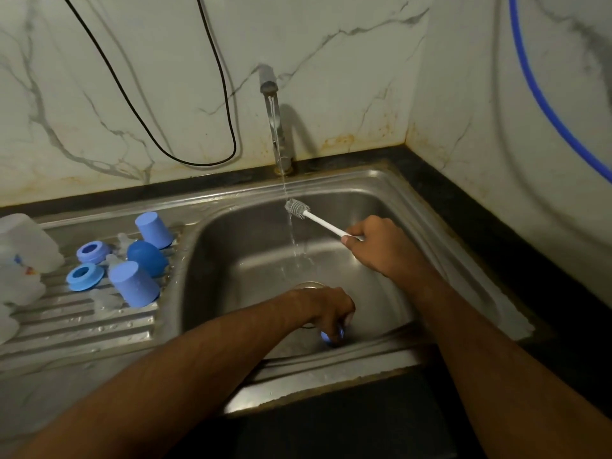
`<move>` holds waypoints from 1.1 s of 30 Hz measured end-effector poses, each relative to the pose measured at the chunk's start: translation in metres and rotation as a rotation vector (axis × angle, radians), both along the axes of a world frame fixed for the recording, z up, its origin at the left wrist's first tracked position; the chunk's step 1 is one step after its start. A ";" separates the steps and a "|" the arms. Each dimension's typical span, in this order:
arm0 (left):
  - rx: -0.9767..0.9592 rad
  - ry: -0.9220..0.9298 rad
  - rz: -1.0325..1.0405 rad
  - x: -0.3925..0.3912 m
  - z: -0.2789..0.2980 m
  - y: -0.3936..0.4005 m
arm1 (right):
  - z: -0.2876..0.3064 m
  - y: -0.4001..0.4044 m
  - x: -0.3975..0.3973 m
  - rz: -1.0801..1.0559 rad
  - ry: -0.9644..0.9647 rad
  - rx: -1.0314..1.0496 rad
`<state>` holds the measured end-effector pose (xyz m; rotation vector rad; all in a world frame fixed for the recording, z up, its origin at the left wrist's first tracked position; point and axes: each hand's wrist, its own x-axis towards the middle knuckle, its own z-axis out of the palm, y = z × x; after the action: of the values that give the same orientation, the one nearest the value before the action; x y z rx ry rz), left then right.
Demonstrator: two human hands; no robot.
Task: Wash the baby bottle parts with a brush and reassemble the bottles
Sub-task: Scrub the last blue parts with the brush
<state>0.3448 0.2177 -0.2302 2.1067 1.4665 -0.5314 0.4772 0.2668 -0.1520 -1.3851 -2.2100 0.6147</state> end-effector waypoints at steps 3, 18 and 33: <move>0.060 -0.053 0.030 -0.005 0.002 0.001 | 0.003 -0.002 0.001 0.008 0.008 0.008; 0.786 -0.416 0.964 -0.101 0.049 0.025 | 0.007 -0.002 0.009 -0.022 -0.008 0.012; 0.823 -0.886 1.353 -0.106 0.067 0.022 | 0.012 -0.015 0.011 0.024 0.023 -0.008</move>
<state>0.2389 0.2399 -0.1627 0.9144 2.1204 1.4570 0.4878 0.2516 -0.1395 -1.3501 -2.2113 0.6461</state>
